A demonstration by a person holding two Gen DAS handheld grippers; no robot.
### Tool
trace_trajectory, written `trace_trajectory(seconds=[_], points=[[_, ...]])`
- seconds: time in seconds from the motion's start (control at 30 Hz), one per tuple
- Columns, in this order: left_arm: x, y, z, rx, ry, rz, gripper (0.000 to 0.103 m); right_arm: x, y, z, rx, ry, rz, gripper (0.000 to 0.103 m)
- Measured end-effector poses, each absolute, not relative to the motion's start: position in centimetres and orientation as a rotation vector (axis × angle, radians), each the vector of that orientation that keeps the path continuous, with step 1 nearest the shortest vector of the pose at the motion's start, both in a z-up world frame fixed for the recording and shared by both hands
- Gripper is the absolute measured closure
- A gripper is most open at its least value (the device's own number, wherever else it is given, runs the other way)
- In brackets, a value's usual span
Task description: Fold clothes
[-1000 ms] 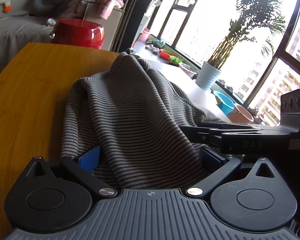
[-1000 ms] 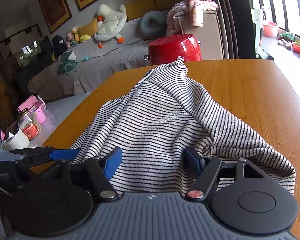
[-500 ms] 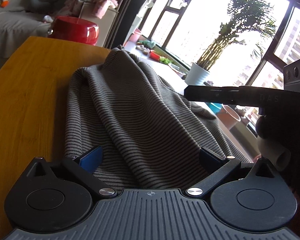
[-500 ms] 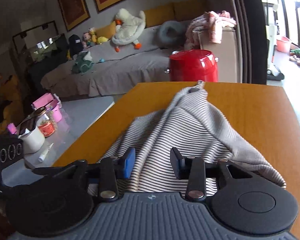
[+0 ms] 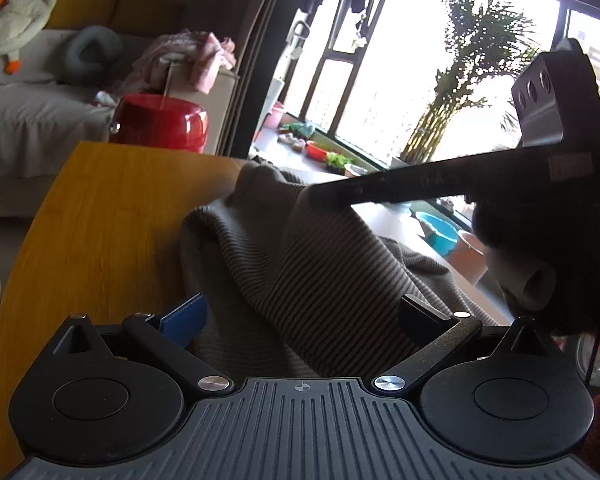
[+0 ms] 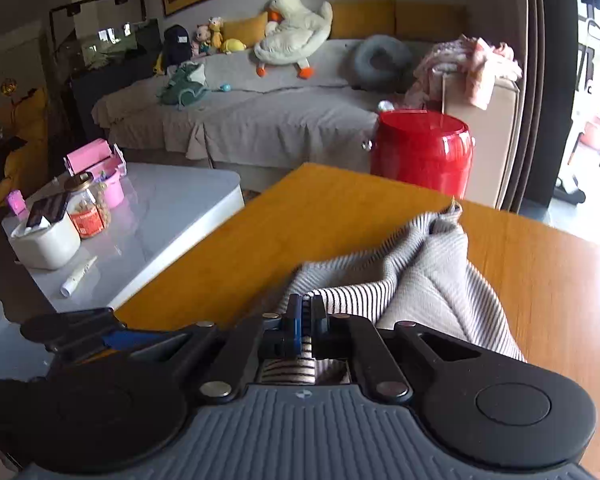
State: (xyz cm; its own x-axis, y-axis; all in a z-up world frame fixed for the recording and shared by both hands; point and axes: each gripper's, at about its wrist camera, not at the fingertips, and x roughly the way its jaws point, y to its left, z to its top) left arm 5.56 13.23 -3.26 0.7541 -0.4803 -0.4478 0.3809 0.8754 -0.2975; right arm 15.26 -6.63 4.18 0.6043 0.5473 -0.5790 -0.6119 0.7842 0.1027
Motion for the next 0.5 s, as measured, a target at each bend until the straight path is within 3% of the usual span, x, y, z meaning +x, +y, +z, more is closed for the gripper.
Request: trace_trajectory(seconds=[0.4,0.43,0.5], points=[[13.4,10.5,-1.9,-0.053,0.475,-0.428,0.001,19.7,-5.8,8.6,-0.025,0.559,0.714,0.099],[14.2,10.3,-1.9,-0.029,0.460,-0.410,0.004,19.8,-5.9,8.6,-0.029,0.551,0.708,0.099],[15.6,10.3,-1.9,-0.009,0.449,-0.405,0.038,20.1,-6.4,8.5,-0.026,0.539,0.688,0.099]])
